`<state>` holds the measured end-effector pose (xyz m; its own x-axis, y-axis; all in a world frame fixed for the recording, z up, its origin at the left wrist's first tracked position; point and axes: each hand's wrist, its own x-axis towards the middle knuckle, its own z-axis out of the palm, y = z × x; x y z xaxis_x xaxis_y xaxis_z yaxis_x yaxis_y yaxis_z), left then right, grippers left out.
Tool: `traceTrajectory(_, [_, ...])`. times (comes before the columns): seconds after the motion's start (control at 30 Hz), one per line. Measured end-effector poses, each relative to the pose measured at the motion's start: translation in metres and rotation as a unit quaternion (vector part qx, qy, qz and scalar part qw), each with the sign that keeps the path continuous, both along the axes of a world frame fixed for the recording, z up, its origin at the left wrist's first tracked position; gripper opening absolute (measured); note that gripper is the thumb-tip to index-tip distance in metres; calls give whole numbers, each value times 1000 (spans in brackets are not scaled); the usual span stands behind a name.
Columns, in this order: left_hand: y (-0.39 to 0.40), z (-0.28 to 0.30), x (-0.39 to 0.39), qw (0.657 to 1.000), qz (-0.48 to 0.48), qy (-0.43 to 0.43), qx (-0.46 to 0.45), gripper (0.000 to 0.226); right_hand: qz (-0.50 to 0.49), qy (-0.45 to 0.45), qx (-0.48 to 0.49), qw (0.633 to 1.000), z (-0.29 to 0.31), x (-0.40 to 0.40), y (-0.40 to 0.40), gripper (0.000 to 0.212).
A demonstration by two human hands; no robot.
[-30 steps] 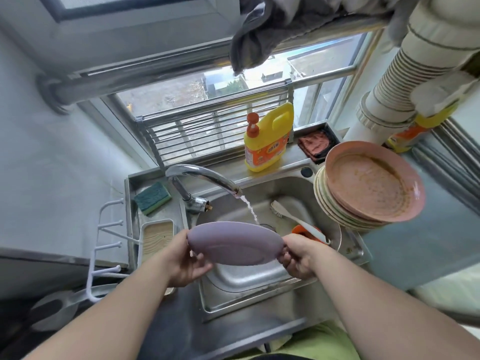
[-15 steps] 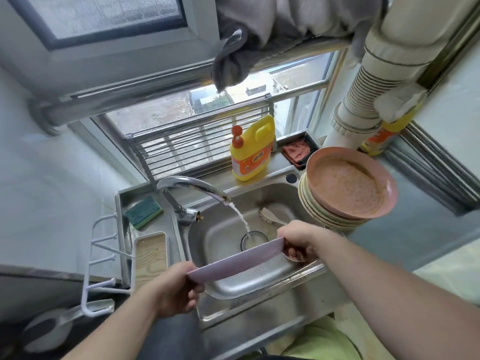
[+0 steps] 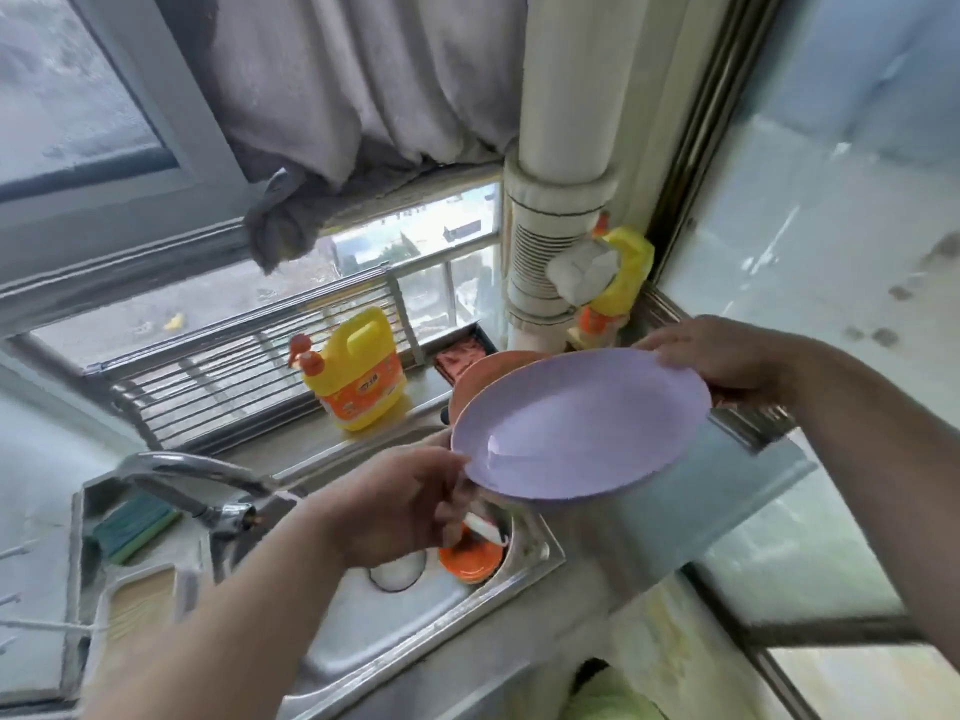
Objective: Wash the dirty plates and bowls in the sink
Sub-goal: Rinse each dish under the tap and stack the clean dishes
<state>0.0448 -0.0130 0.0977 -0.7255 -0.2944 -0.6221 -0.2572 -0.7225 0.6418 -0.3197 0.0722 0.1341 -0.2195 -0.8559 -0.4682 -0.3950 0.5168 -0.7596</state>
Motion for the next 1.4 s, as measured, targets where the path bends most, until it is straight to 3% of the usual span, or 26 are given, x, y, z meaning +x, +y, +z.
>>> traceTrajectory(0.07, [14, -6, -75, 992, 79, -65, -71, 19, -57, 2, -5, 998, -25, -43, 36, 31])
traceTrajectory(0.17, [40, -30, -171, 977, 151, -96, -119, 39, -182, 73, -11, 980, -86, -90, 89, 24])
traceTrajectory(0.33, [79, -101, -271, 955, 163, -221, -111, 19, -302, 125, 32, 944, -146, -103, 152, 30])
traceTrajectory(0.4, [93, -131, -284, 947, 137, -262, -125, 25, -317, 120, 49, 940, -165, -106, 163, 38])
traceTrajectory(0.6, [96, -179, -292, 937, 177, -300, -33, 29, -285, 116, 77, 948, -209, -116, 151, 27])
traceTrajectory(0.83, [82, -173, -296, 936, 270, -223, 23, 49, -259, 88, 73, 959, -225, -142, 120, 52])
traceTrajectory(0.9, [80, -164, -287, 958, 217, -188, 9, 47, -236, 86, 97, 963, -229, -154, 117, 54])
traceTrajectory(1.0, [85, -145, -263, 971, 119, -201, -40, 34, -203, 118, 150, 960, -231, -165, 112, 54])
traceTrajectory(1.1, [79, -130, -237, 980, 59, -190, -12, 27, -170, 209, 165, 949, -215, -162, 98, 40])
traceTrajectory(1.17, [71, -114, -221, 986, 24, -163, 32, 29, -147, 242, 133, 950, -200, -147, 78, 32])
traceTrajectory(1.27, [62, -94, -210, 989, -40, -133, 49, 30, -92, 188, 58, 976, -180, -104, 38, 27])
traceTrajectory(1.33, [50, -79, -207, 993, -11, -116, 29, 24, -72, 146, 16, 987, -168, -69, 13, 30])
traceTrajectory(1.4, [28, -67, -197, 982, 106, -145, -50, 16, -73, 119, -18, 990, -163, -36, -7, 32])
